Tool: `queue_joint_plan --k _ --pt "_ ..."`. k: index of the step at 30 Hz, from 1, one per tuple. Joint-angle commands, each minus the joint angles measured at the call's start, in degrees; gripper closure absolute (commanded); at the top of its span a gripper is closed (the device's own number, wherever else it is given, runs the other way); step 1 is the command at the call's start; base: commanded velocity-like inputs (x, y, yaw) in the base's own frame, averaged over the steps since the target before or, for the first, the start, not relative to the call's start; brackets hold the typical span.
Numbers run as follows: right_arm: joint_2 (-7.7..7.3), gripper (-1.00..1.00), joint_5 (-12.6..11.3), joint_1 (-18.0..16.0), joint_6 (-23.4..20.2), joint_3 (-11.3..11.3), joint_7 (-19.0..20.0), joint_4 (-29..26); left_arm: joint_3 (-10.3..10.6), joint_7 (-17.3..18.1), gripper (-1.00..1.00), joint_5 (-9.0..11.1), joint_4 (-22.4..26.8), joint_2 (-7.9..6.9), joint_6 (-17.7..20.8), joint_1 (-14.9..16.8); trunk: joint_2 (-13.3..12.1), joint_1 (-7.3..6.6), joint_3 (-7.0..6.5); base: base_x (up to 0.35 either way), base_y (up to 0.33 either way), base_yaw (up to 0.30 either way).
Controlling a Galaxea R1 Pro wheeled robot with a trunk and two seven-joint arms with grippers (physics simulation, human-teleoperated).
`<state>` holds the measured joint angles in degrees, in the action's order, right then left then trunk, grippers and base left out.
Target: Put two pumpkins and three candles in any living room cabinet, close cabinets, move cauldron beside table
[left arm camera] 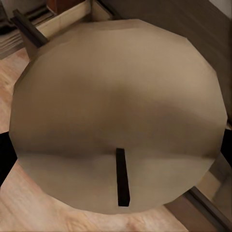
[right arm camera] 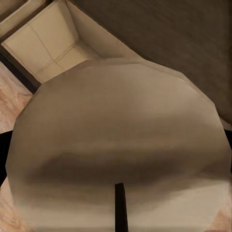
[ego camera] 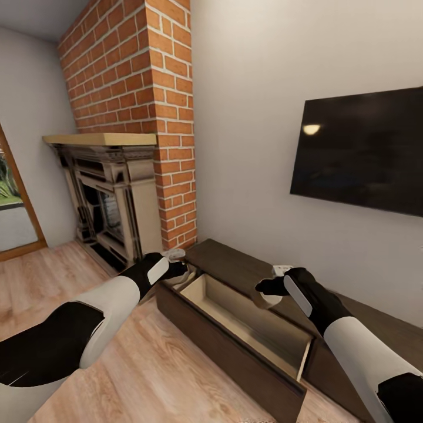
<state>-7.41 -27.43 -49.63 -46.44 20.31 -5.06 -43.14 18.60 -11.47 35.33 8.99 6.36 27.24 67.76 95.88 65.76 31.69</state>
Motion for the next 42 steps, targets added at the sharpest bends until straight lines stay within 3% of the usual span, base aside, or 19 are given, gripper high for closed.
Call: queue_joint_plan --k 1,11,42 --pt "-0.06 1.00 -0.61 -0.08 -0.14 0.30 -0.56 -0.06 0.38 -0.39 1.00 0.53 0.15 -0.03 0.27 0.01 0.03 0.00 0.06 0.017 0.330 -0.237" --pt "-0.06 1.00 -0.61 -0.08 -0.14 0.31 -0.56 -0.09 0.38 -0.39 1.00 0.53 0.15 -0.03 0.27 0.01 0.03 0.00 0.06 0.082 0.334 -0.075" --pt "-0.06 1.00 -0.79 -0.09 -0.05 0.25 -0.65 -0.02 0.47 -0.26 1.00 0.44 0.15 0.02 0.27 0.01 0.03 0.00 0.06 0.105 0.334 -0.291"
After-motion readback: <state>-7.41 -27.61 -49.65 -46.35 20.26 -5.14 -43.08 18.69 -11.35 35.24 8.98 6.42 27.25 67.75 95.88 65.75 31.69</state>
